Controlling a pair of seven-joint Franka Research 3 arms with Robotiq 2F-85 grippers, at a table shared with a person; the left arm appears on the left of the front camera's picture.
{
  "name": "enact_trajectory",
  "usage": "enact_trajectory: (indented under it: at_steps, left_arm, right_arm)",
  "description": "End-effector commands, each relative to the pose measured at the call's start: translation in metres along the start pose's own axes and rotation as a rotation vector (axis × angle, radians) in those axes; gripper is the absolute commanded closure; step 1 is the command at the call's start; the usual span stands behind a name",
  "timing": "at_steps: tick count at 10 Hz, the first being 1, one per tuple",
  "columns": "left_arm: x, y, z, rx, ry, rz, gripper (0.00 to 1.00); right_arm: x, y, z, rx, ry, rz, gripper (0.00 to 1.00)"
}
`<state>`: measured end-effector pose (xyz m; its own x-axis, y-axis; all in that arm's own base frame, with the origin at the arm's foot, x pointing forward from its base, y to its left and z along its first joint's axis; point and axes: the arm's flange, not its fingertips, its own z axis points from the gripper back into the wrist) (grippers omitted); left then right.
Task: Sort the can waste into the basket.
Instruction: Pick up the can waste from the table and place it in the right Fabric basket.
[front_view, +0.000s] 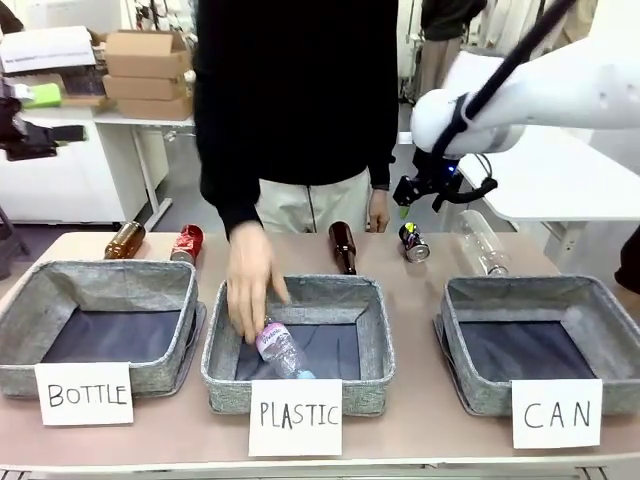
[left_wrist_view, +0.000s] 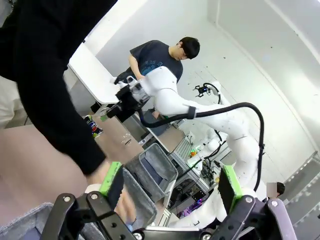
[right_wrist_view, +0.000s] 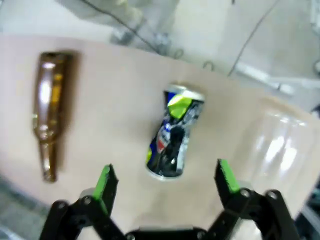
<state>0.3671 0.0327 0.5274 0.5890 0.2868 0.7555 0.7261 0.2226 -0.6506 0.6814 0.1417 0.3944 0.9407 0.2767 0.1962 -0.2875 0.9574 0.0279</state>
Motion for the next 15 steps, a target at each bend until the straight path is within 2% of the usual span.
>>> enact_trajectory:
  at_steps: [1, 5, 10, 11, 12, 13, 14, 15]
  left_arm:
    - [0.000, 0.000, 0.000, -0.003, 0.006, -0.016, 0.00]
    - [0.000, 0.000, 0.000, -0.003, 0.006, -0.016, 0.00]
    - [0.000, 0.000, 0.000, -0.003, 0.006, -0.016, 0.00]
    - [0.000, 0.000, 0.000, -0.003, 0.006, -0.016, 0.00]
    - [0.000, 0.000, 0.000, -0.003, 0.006, -0.016, 0.00]
    - [0.000, 0.000, 0.000, -0.003, 0.006, -0.016, 0.00]
    - [0.000, 0.000, 0.000, -0.003, 0.006, -0.016, 0.00]
    - [0.000, 0.000, 0.000, -0.003, 0.006, -0.016, 0.00]
  right_arm:
    - [0.031, 0.004, -0.011, -0.041, 0.094, -0.082, 0.00]
    - [0.047, -0.010, -0.076, -0.092, 0.218, -0.173, 0.00]
    - [0.050, -0.008, -0.089, -0.111, 0.266, -0.183, 0.00]
    - [0.050, -0.006, -0.087, -0.116, 0.262, -0.180, 0.60]
    - [0.050, -0.005, -0.087, -0.112, 0.260, -0.183, 0.60]
    - [0.050, -0.006, -0.088, -0.107, 0.269, -0.187, 1.00]
    - [0.051, -0.007, -0.089, -0.137, 0.274, -0.184, 0.65]
    - [0.051, -0.007, -0.089, -0.149, 0.278, -0.184, 1.00]
